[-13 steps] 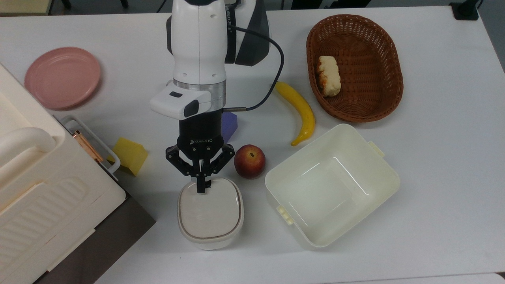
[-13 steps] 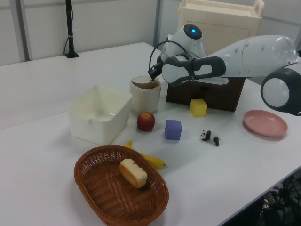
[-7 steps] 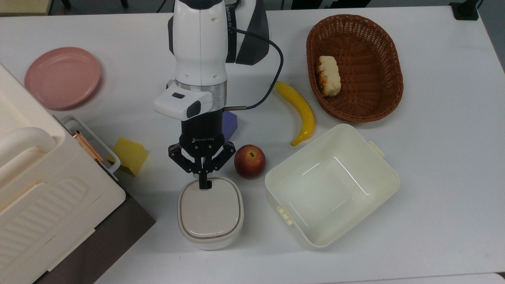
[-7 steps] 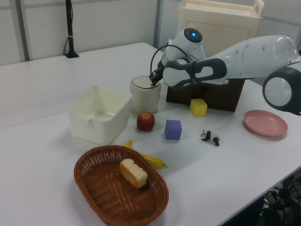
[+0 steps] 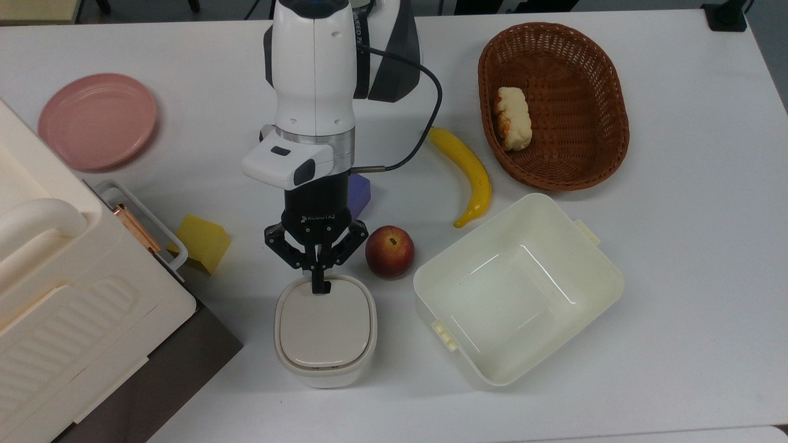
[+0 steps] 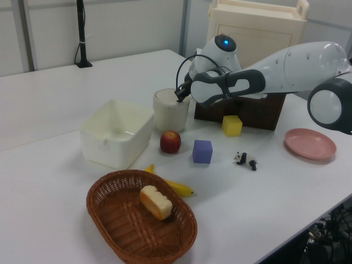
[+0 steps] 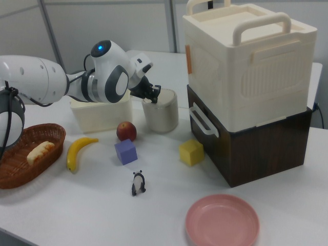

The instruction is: Close the trash can

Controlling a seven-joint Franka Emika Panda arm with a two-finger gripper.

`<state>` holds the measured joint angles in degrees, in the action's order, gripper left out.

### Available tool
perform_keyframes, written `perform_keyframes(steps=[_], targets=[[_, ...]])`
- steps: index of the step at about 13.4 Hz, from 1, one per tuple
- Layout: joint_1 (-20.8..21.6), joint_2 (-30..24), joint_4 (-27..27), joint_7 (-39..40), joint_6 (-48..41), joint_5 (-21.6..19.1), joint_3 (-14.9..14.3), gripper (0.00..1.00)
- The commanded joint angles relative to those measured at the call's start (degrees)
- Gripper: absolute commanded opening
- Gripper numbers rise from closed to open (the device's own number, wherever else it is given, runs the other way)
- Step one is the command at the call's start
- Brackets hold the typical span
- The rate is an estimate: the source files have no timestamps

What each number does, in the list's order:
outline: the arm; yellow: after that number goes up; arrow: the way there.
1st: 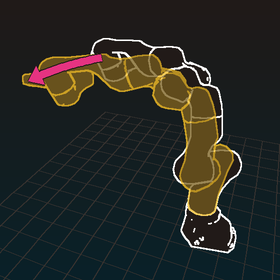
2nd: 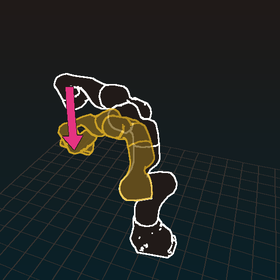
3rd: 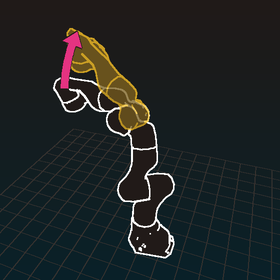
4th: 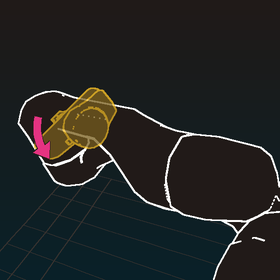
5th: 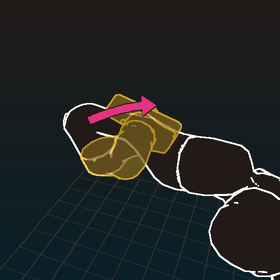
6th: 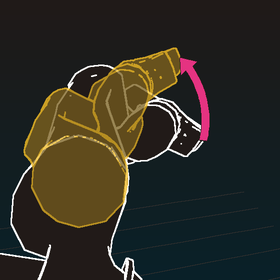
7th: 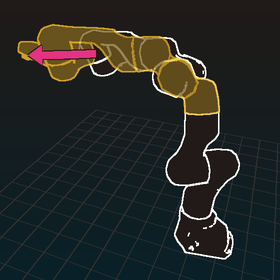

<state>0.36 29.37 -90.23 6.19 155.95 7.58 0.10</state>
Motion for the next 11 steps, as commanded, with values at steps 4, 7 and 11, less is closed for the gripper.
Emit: perform_keyframes(steps=[4,7,11], targets=[[-0.3,-3.9,-2.1,0.1,0.2,0.2,0.4,0.00],[-0.5,-13.2,-7.8,-0.2,-0.9,-1.1,1.3,0.00],[0.5,-25.7,-13.4,0.0,-19.8,-1.3,1.4,0.00]])
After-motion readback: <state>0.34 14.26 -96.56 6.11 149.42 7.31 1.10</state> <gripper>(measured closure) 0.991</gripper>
